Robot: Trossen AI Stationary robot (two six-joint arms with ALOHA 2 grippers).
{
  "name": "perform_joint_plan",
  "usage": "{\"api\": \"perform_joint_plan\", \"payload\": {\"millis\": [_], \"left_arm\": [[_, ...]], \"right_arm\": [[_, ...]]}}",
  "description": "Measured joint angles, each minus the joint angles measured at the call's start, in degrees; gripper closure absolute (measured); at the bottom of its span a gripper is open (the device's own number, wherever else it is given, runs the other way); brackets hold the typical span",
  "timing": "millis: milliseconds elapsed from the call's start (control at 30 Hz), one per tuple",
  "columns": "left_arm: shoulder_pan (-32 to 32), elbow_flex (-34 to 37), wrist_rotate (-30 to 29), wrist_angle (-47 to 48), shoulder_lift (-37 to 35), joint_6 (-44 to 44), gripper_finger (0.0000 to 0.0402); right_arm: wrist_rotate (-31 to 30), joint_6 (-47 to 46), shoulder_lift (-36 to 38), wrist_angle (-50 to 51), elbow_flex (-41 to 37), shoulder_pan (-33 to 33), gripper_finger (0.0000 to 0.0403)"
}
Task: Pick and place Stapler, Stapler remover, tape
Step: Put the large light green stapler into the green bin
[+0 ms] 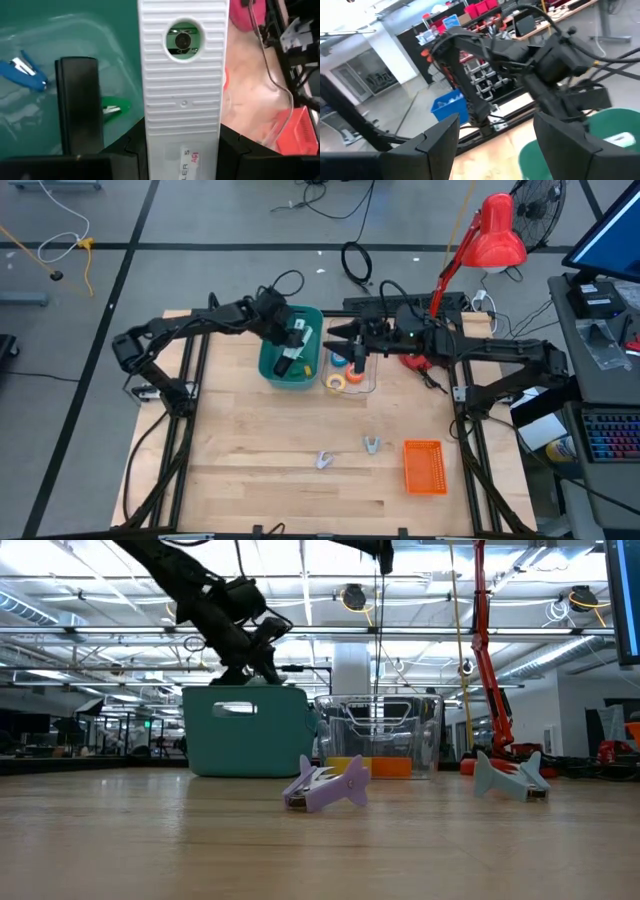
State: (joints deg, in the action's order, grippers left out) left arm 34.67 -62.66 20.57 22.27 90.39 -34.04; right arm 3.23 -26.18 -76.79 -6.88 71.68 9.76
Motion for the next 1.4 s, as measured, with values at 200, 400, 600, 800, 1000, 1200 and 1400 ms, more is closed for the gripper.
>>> {"api": "perform_joint_plan", "payload": {"millis": [200,400,600,800,1000,1200,1400], "left_arm": [[0.6,-2.2,0.3,3.8,0.0,-2.0,0.0262],[-1.2,-2.2,2.8,4.3,0.0,-3.6,0.0262],[-2.6,-2.2,3.0,4.3,2.1,-5.2,0.0262],[-2.5,-2.8,3.1,4.0,6.5,-5.9,0.0262],[-2.4,-5.6,3.3,3.5,9.8,-5.4,0.0262],[-2.3,-7.5,1.6,5.7,12.5,-5.3,0.0262],[-2.1,-7.8,0.4,6.9,13.6,-5.4,0.0262]], "right_arm": [[3.5,-0.1,0.0,0.4,0.0,1.4,0.0154],[4.6,-0.7,0.0,0.5,0.0,1.9,0.0154],[5.6,-0.6,0.0,0.5,0.0,1.9,0.0154],[6.1,-1.3,0.0,0.5,0.0,1.9,0.0154],[6.1,-1.4,0.0,0.5,0.0,1.8,0.0154],[7.5,-1.4,0.0,0.7,0.0,1.8,0.0154],[7.6,-1.6,0.0,1.0,0.0,1.8,0.0154]]}}
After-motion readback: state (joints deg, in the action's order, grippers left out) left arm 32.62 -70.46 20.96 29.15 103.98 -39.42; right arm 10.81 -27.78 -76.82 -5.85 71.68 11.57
